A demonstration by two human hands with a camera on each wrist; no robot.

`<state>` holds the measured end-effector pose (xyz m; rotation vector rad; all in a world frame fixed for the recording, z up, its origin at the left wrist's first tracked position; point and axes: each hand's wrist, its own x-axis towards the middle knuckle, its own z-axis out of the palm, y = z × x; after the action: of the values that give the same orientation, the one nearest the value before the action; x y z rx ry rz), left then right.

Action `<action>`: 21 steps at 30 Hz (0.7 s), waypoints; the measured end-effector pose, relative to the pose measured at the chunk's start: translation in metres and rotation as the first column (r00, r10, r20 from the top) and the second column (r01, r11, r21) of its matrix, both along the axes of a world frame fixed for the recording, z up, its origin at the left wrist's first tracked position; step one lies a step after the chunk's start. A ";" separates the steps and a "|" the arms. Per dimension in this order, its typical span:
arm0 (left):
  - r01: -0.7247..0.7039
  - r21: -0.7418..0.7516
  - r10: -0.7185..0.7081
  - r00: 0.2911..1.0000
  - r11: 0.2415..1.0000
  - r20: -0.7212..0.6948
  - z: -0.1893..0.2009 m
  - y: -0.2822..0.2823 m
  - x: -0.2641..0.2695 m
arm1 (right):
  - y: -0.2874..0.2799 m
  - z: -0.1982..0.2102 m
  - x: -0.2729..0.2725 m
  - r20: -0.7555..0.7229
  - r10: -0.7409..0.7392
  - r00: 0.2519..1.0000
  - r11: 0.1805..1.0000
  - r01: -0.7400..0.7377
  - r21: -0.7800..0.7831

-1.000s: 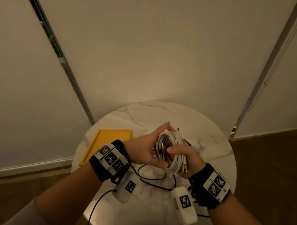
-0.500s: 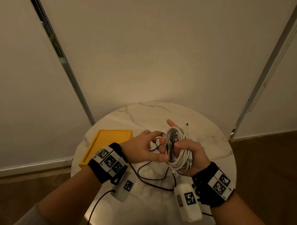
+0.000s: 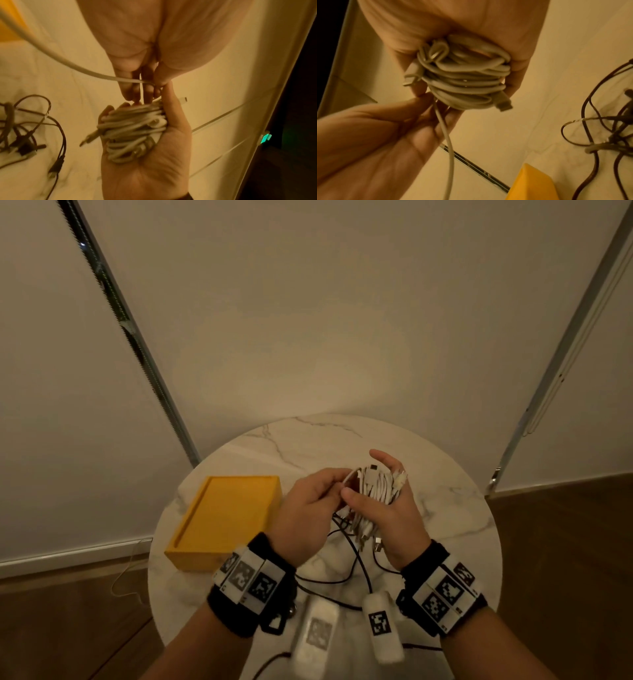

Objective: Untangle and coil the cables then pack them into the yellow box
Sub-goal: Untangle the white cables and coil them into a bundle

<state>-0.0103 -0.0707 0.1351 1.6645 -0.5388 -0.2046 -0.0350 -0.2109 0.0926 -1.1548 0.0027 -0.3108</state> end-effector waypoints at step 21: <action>0.032 -0.258 -0.053 0.996 0.966 -0.074 -0.003 0.011 -0.008 | -0.008 0.000 -0.007 0.142 0.091 0.986 0.956 -0.046 -0.290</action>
<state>-0.0186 -0.0598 0.1317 1.3884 -0.5178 -0.2222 -0.0419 -0.2188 0.0927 -1.4119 -0.2242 -0.3455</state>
